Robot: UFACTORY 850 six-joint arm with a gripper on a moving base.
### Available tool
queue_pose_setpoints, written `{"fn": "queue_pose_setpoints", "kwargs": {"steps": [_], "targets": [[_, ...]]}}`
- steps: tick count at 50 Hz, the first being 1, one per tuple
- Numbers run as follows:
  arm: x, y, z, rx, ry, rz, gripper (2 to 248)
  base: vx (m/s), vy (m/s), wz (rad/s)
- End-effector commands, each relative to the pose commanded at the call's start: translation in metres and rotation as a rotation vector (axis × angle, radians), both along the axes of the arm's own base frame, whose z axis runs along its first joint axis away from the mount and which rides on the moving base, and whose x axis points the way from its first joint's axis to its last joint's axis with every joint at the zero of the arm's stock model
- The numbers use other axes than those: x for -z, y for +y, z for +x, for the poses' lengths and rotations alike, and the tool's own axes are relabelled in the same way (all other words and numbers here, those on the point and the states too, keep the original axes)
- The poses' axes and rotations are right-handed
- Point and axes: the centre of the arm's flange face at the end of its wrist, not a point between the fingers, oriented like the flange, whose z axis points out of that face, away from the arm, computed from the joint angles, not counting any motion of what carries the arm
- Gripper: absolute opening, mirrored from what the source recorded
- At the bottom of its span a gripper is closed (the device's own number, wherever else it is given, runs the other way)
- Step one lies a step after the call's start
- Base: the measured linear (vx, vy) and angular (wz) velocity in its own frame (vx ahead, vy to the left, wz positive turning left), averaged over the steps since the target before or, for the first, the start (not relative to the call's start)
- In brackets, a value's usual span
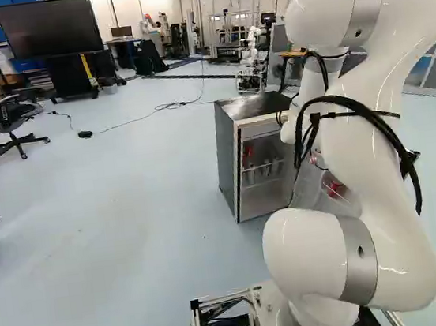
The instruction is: Grab a drink from the fridge
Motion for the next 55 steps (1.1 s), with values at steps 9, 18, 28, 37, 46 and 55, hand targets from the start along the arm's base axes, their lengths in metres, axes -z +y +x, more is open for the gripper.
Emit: {"fn": "queue_pose_setpoints", "kwargs": {"steps": [9, 18, 28, 37, 46, 55], "targets": [[0.003, 0.018, 0.001, -0.123, 0.036, -0.007, 247, 0.000, 0.000, 0.000], [0.012, 0.030, 0.004, -0.237, 0.075, -0.011, 247, 0.000, 0.000, 0.000], [0.023, 0.033, 0.013, -0.344, 0.107, -0.018, 247, 0.000, 0.000, 0.000], [0.034, 0.034, 0.021, -0.438, 0.131, -0.023, 247, 0.000, 0.000, 0.000], [0.043, 0.042, 0.023, -0.539, 0.162, -0.022, 247, 0.000, 0.000, 0.000], [0.051, 0.057, 0.016, -0.648, 0.199, -0.014, 247, 0.000, 0.000, 0.000]]}}
